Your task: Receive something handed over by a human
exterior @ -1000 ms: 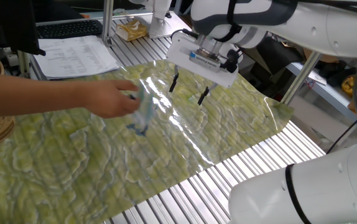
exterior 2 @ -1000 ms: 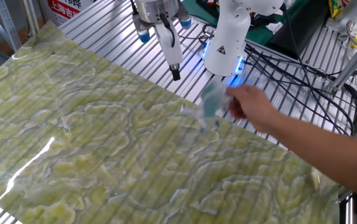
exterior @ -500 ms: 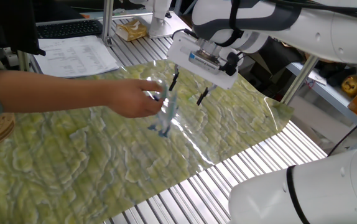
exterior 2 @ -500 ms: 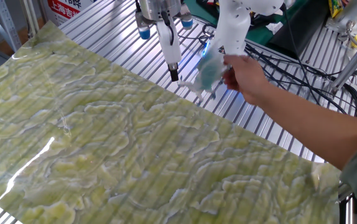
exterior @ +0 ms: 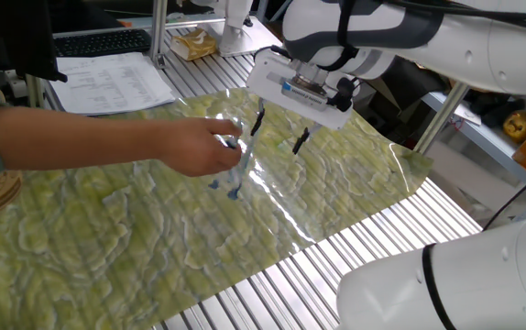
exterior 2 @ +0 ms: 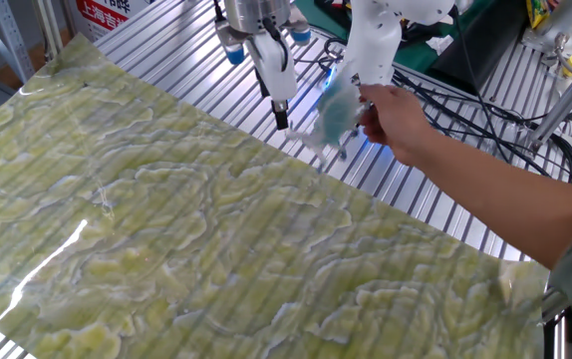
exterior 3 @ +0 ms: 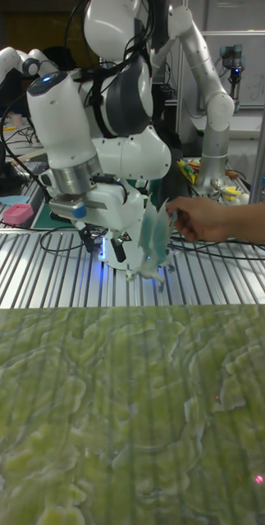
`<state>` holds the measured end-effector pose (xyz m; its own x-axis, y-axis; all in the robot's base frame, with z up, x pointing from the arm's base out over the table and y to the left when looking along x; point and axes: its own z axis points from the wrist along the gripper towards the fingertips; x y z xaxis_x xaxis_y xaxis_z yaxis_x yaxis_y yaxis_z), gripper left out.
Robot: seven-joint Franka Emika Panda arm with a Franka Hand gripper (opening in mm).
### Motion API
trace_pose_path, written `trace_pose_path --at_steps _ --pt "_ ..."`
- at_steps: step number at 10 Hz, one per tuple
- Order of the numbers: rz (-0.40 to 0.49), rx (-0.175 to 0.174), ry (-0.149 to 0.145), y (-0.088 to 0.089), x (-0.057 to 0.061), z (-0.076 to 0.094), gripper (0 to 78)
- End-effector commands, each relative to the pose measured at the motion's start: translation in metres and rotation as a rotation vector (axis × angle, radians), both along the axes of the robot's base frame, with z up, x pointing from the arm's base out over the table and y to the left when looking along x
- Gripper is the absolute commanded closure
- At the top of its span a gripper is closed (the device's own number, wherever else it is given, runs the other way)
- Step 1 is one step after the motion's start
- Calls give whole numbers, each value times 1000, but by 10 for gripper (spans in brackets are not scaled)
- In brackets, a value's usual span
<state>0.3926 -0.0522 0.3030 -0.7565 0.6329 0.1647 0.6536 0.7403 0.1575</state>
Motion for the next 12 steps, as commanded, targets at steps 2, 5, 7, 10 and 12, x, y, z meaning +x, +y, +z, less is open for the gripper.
trace_pose_path --at_steps 2,5,7,10,12 --pt "-70 -28 -18 32 28 -18 2" --pt "-106 -7 -14 83 57 -24 2" --pt "-111 -4 -15 114 73 -34 2" --pt "-91 42 -20 129 75 -34 2" --pt "-115 20 0 135 74 -27 2"
